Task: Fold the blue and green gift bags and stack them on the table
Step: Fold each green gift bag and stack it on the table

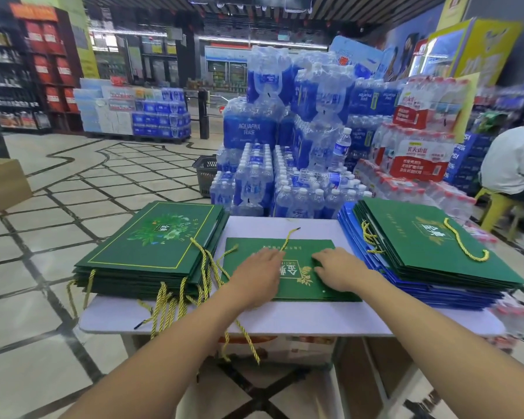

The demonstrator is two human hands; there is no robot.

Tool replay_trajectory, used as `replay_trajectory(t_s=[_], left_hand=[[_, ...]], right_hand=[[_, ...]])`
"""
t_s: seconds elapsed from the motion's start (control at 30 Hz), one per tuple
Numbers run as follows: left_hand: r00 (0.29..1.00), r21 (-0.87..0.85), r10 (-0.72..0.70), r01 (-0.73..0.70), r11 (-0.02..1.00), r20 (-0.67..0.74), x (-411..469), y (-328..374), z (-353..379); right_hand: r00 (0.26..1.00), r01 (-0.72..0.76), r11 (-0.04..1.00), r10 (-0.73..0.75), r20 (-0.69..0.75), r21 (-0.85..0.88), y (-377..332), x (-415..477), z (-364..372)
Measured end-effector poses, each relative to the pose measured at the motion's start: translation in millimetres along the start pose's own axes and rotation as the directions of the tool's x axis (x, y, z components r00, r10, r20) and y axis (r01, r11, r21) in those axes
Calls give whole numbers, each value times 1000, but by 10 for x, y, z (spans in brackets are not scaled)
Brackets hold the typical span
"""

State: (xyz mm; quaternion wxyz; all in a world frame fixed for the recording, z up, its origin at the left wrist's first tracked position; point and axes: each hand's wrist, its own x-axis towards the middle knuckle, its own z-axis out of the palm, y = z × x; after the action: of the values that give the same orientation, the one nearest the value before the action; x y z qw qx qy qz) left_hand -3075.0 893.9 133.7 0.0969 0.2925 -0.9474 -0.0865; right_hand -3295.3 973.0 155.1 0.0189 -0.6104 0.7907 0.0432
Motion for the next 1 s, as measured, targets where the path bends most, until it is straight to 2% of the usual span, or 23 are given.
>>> replay_trajectory(t_s=[0.13, 0.23, 0.33, 0.43, 0.53, 0.67, 0.77, 0.87, 0.93, 1.0], left_hand=[[994, -51, -77, 81, 995, 79, -30, -150, 54], [993, -116, -112, 116, 987, 35, -59, -124, 53], [994, -264, -111, 110, 958, 11, -81, -112, 40], [984, -351, -171, 142, 926, -53, -118, -139, 64], [984, -336, -152, 113, 935, -92, -152, -136, 83], [991, -230, -19, -12, 973, -133, -145, -137, 106], [991, -194, 28, -53, 980, -128, -126, -167, 123], [995, -232, 3, -27, 972, -104, -174, -103, 85], [995, -206, -8, -13, 978, -100, -192, -76, 78], [999, -130, -7, 3, 992, -32, -190, -93, 102]], right_hand=[[999, 24, 1000, -24, -48, 3, 3, -56, 54], [997, 38, 999, -37, -64, 6, 8, -73, 86], [996, 35, 999, -34, -86, 14, 23, -82, 92], [986, 43, 999, -38, -161, 28, -8, -85, 89], [973, 127, 990, -135, -188, -53, -89, -93, 106], [940, 236, 958, -267, -211, -161, -152, -95, 131], [915, 250, 953, -290, -281, -172, -179, -80, 105], [948, 170, 983, -183, -259, -71, -185, -77, 26], [976, 96, 986, -66, -208, 136, -166, -81, -24], [989, 28, 911, 33, -141, 412, -134, -90, -84]])
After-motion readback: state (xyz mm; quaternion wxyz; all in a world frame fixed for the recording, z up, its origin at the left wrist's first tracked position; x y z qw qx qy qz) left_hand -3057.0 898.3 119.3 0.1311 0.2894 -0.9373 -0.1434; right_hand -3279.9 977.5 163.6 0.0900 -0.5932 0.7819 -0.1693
